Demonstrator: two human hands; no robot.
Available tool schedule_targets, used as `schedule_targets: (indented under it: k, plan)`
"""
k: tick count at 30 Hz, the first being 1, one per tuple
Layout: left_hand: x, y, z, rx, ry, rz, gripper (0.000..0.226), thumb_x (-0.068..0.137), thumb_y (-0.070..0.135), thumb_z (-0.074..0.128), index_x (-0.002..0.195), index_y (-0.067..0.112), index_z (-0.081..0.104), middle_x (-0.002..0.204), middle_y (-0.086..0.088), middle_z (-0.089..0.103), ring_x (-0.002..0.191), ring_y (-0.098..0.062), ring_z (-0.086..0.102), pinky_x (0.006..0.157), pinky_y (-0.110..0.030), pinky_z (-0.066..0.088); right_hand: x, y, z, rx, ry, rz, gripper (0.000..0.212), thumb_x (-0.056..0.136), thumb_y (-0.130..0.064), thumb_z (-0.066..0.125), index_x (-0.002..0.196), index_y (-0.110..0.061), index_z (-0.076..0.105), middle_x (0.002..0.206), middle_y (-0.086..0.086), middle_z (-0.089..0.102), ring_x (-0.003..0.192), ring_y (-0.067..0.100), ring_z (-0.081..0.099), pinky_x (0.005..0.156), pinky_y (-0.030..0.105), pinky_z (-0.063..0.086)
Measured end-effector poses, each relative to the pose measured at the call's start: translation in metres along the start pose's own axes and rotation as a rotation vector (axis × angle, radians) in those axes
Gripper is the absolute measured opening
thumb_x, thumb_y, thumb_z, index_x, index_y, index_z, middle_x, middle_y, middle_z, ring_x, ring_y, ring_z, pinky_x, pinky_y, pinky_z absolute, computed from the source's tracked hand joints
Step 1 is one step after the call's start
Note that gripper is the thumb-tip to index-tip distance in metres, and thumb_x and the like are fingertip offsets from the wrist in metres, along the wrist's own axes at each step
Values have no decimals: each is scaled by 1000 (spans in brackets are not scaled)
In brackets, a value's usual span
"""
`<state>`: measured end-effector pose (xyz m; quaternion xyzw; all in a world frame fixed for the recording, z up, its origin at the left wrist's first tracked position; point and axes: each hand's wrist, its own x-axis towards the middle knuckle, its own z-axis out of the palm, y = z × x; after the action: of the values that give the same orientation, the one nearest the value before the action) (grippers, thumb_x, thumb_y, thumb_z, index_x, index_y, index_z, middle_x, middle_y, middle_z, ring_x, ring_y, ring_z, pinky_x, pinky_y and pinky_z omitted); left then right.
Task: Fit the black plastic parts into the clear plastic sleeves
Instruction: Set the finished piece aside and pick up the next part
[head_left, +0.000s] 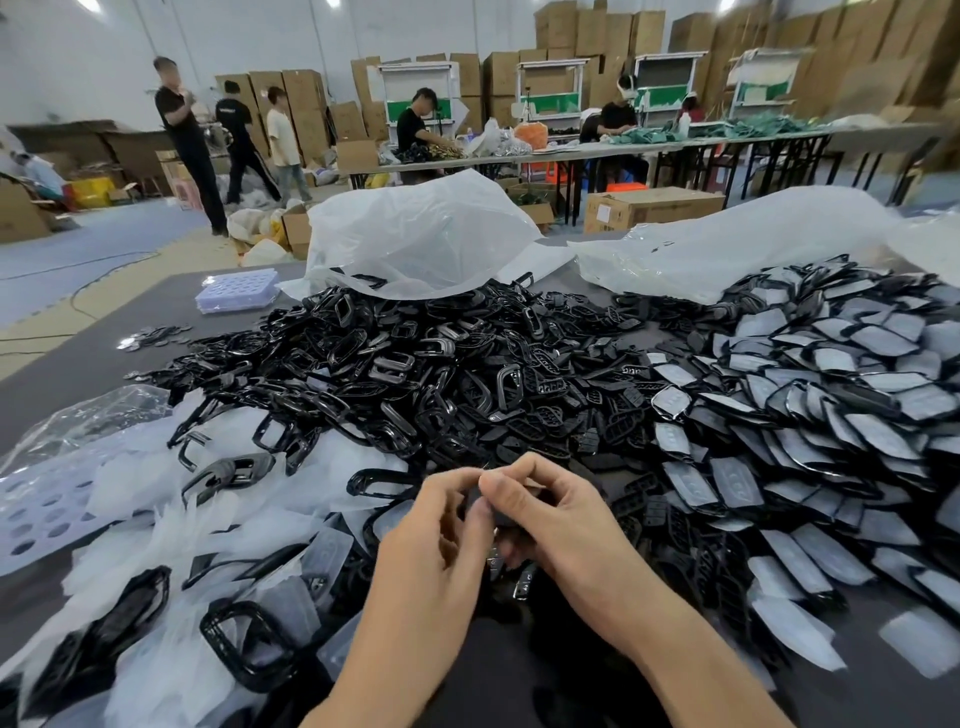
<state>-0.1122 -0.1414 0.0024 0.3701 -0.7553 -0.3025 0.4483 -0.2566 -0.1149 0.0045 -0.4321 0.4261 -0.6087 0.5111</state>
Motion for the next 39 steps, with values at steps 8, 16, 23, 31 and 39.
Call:
schedule_targets:
  k: [8,16,23,31,39]
  plan:
    - [3,-8,3,-27,15,-107,22,103,25,49,101,42,63,73,14,70,61,-2,63,58,-14,46,2,4,2,-28,111,-64,14,95,-10,69,99,-23,73,87,9,73,68,15,68,64,23,55]
    - [1,-9,6,53,-13,-59,29,103,27,35,119,38,55,77,18,65,63,-6,62,55,-12,42,2,2,2,-57,161,-65,17,101,-7,59,96,-17,72,73,5,73,65,18,72,62,23,57]
    - [3,-14,3,110,-26,-55,29,104,19,38,119,34,57,67,8,57,61,-5,58,54,-12,39,-3,4,-2,-565,201,-144,15,101,-27,62,94,-40,63,78,-5,76,66,13,73,61,30,59]
    - [-2,-5,-7,121,-132,-49,55,92,56,27,144,41,41,97,22,65,83,-6,65,76,-32,56,-2,-19,-41,-260,624,-323,10,105,-27,53,115,-26,57,89,-1,78,74,17,74,58,20,55]
    - [-6,-6,5,581,-307,422,54,85,54,54,132,29,60,114,16,63,109,-3,52,96,-24,39,-4,-30,-70,-169,912,-387,69,102,-28,57,160,-37,19,105,-7,76,83,10,74,70,23,59]
